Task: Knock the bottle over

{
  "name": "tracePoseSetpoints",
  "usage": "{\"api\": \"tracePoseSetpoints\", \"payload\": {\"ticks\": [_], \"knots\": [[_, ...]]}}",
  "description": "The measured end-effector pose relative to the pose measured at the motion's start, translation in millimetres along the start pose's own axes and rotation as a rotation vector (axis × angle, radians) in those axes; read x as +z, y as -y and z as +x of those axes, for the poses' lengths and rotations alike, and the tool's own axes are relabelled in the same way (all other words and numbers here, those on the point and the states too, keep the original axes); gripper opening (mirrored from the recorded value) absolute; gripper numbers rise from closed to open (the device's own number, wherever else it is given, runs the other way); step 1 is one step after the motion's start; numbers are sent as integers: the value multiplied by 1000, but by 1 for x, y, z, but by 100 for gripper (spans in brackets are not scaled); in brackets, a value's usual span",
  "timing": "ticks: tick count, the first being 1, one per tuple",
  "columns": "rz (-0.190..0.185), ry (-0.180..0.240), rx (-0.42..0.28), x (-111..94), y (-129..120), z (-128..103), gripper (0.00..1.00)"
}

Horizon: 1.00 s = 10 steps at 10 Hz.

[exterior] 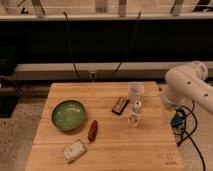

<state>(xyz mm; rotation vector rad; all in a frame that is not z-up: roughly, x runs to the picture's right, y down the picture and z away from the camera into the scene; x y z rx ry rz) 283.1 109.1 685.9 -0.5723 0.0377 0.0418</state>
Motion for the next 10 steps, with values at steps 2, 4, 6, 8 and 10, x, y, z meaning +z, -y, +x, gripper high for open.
{"api": "tracePoseSetpoints", "payload": {"ticks": [2, 4, 6, 8, 10], "knots": [[-5, 6, -12, 8, -2, -7, 80], [-7, 9, -17, 11, -2, -9, 80], [-9, 13, -23, 14, -3, -11, 80], [-12, 19, -30, 17, -4, -13, 80], [-14, 22, -35, 19, -5, -15, 80]]}}
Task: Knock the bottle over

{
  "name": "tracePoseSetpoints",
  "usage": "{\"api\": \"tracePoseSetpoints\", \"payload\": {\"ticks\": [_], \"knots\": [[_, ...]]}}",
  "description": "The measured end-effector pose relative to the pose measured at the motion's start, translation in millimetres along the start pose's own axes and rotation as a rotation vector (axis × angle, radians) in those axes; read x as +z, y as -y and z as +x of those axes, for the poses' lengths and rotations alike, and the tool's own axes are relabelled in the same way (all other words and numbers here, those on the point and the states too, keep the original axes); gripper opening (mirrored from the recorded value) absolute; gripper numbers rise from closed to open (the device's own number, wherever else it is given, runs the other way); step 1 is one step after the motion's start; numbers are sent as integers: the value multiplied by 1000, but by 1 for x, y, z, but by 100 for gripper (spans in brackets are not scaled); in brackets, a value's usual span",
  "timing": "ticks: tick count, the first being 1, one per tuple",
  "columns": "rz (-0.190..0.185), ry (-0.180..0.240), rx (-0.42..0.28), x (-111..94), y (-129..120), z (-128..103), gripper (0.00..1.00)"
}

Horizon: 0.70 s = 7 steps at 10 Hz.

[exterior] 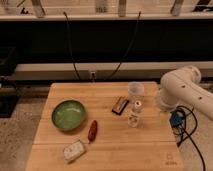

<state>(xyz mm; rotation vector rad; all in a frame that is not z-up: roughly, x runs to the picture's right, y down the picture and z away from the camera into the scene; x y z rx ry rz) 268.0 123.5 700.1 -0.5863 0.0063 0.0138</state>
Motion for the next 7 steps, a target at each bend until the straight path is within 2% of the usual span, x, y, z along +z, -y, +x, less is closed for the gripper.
{"api": "tracePoseSetpoints", "payload": {"ticks": [7], "knots": [[-3, 12, -26, 9, 0, -8, 78]]}}
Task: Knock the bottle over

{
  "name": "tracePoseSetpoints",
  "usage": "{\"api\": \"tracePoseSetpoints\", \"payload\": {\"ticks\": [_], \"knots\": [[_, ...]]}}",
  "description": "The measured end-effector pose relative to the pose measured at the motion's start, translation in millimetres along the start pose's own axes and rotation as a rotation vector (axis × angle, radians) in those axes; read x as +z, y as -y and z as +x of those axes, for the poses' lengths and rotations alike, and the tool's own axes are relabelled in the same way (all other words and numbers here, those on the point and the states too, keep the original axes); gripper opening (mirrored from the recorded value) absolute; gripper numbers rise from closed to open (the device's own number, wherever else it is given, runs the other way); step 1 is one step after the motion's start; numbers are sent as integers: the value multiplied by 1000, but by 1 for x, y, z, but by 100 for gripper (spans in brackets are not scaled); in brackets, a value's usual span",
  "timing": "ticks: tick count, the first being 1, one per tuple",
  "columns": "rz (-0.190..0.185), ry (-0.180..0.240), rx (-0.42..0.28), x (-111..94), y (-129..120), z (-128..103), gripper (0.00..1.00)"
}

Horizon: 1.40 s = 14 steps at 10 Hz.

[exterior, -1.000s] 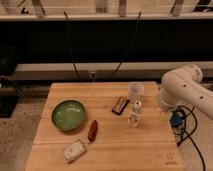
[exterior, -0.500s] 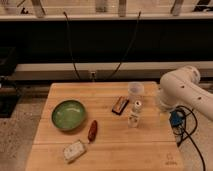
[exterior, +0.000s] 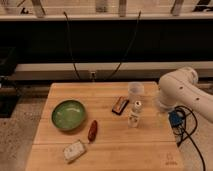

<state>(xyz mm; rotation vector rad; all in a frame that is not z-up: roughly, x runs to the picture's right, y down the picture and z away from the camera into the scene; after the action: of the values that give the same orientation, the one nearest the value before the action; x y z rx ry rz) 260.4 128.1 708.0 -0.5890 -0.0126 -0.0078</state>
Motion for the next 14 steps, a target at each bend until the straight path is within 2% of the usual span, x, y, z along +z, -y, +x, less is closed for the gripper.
{"api": "tracePoseSetpoints", "payload": {"ticks": [1, 3, 6, 8, 9, 12, 14], "knots": [[0, 2, -4, 1, 0, -1, 72], [-1, 6, -10, 4, 0, -2, 70], [0, 9, -27, 10, 3, -7, 43], [1, 10, -39, 13, 5, -11, 21], [1, 13, -43, 14, 6, -14, 15], [-3, 6, -69, 17, 10, -20, 1], [-10, 8, -107, 19, 15, -45, 0]]}}
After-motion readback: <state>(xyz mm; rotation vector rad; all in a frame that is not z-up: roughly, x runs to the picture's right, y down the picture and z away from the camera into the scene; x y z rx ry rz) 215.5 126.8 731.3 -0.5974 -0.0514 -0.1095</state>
